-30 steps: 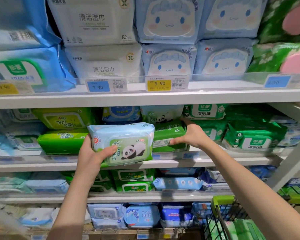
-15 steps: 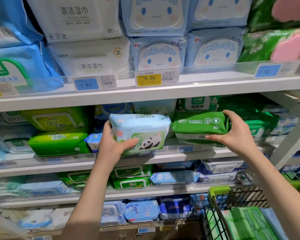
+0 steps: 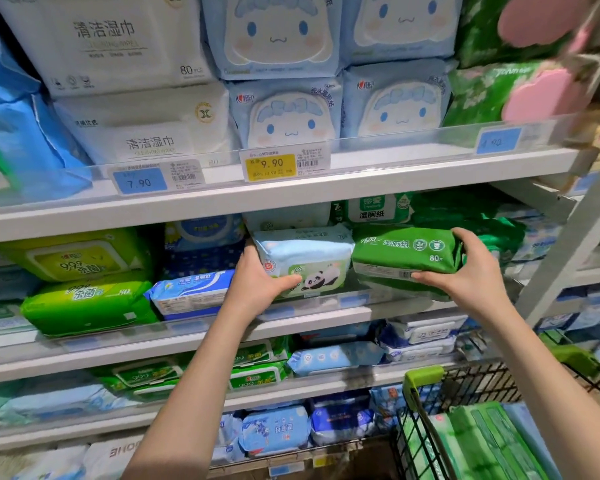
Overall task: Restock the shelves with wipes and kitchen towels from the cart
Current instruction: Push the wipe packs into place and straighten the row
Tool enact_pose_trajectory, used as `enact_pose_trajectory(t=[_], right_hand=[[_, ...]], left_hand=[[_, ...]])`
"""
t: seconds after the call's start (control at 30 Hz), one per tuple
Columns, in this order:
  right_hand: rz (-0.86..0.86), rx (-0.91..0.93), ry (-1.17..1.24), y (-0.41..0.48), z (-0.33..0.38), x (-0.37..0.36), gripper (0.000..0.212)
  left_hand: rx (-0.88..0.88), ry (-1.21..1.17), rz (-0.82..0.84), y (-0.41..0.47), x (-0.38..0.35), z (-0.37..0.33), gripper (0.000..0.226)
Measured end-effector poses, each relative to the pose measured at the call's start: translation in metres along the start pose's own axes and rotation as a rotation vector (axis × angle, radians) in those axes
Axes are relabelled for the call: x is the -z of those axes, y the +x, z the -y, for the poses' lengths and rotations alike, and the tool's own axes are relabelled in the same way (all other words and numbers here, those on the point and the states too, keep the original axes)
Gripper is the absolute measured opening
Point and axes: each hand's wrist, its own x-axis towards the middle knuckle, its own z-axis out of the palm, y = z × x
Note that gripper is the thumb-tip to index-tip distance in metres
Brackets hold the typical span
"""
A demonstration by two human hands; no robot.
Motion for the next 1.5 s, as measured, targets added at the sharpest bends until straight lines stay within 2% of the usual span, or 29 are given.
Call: enact_pose_trajectory(t=[0.1,0.27,0.4,0.5,0.77,0.9,1.1,1.2,1.33,1.5], right_hand=[[-0.004,-0.010,0.032,-0.004,0.000,0.000,0.089],[-0.027,-0.002,0.034,-0.006,0.000,-0.005,0.089],[-0.031,-0.011,0.042,-0.005,-0.003,-0.006,0.092],[-0.033,-0.013,0.045,-0.004,-0.004,-0.007,0.092],[-0.030,0.015,0.040,-0.007,-0.001,-0.007,0.091],[-0.019,0.042,0.009,-0.007,0.003,-0.012,0.093],[-0.014,0.040,0.017,-0.008,0.005,-0.017,0.093],[-0.017,0.046,0.019,-0.010,0.006,-0.016,0.091],[-0.014,0.057,0.019,-0.012,0.008,-0.016,0.090],[-0.023,0.047,0.034,-0.014,0.008,-0.016,0.089]], left_hand=[[-0.055,0.136,-0.070,-0.003,-0.011,-0.001,0.098],[-0.164,0.597,-0.140,-0.001,-0.019,0.003,0.077],[-0.389,0.895,-0.147,-0.006,-0.042,-0.002,0.075],[-0.423,0.917,-0.115,-0.002,-0.054,-0.006,0.079],[-0.544,0.985,-0.239,0.005,-0.043,0.012,0.079],[-0.554,0.966,-0.290,0.007,-0.031,0.024,0.080],[-0.561,0.947,-0.281,0.006,-0.033,0.028,0.078],[-0.557,0.938,-0.216,0.005,-0.031,0.031,0.078],[-0.583,0.958,-0.024,0.005,-0.029,0.035,0.071],[-0.479,1.030,0.042,0.003,-0.034,0.024,0.066]])
